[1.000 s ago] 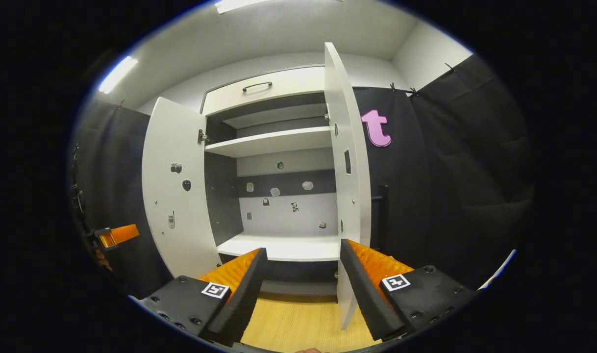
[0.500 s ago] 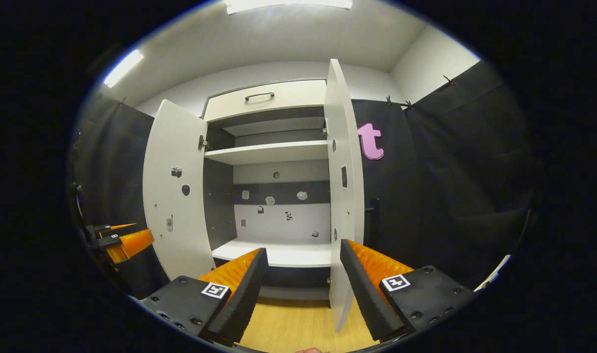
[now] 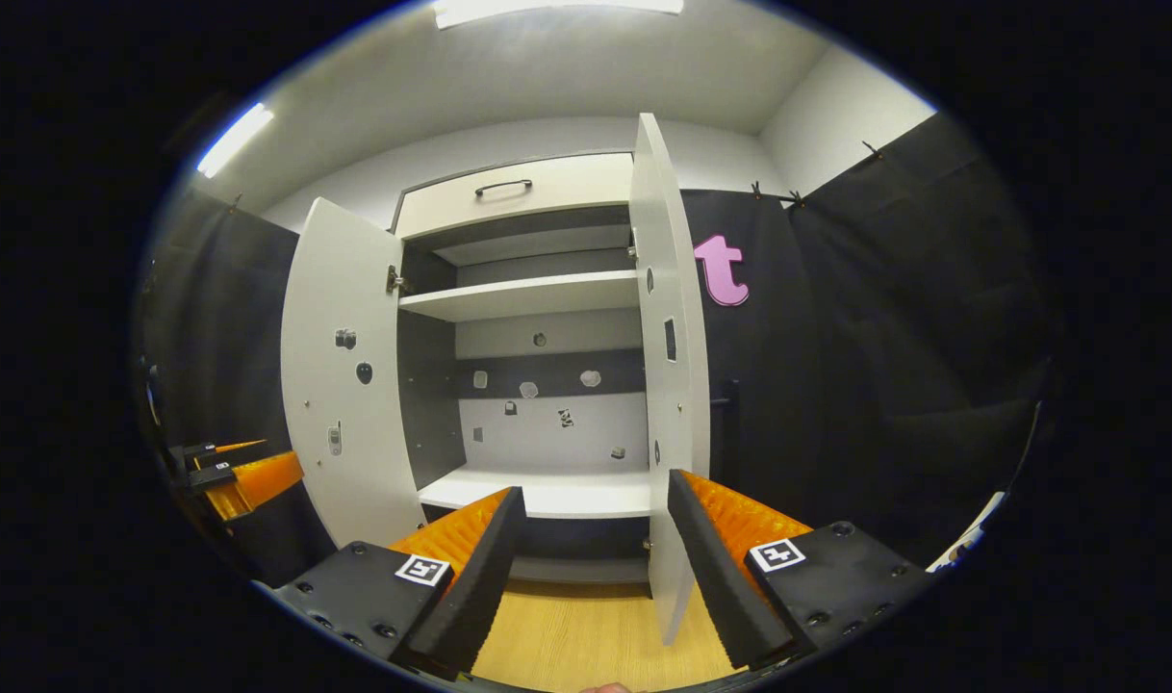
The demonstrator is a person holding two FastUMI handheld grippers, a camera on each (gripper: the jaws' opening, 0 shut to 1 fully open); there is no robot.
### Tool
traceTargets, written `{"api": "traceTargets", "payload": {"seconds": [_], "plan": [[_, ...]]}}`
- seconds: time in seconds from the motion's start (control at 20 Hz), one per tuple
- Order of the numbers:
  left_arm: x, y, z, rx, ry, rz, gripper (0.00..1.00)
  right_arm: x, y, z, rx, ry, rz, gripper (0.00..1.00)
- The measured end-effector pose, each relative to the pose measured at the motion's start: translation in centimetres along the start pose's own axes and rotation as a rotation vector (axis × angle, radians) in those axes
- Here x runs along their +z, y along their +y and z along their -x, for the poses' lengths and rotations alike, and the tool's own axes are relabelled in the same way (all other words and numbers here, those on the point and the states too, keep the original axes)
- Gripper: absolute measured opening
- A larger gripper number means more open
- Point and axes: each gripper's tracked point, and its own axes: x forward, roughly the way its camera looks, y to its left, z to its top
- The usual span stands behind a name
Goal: Open the right door of the double-door shoe cabinet with the right hand, and open the left door with the left hand.
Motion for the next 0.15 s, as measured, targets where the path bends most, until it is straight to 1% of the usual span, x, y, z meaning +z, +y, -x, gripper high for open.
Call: {"api": "traceTargets", "payload": {"seconds": [0.1,0.15], "plan": [[-0.02,-0.03,0.32,-0.007,0.003,0.004,0.94,-0.42,0.12,0.22,-0.004,0.008,-0.002,0.98],[-0.10,-0.10,0.40,-0.010,0.006,0.006,0.94,-0.57,0.13,0.24,-0.005,0.012,-0.003,0.87]]}}
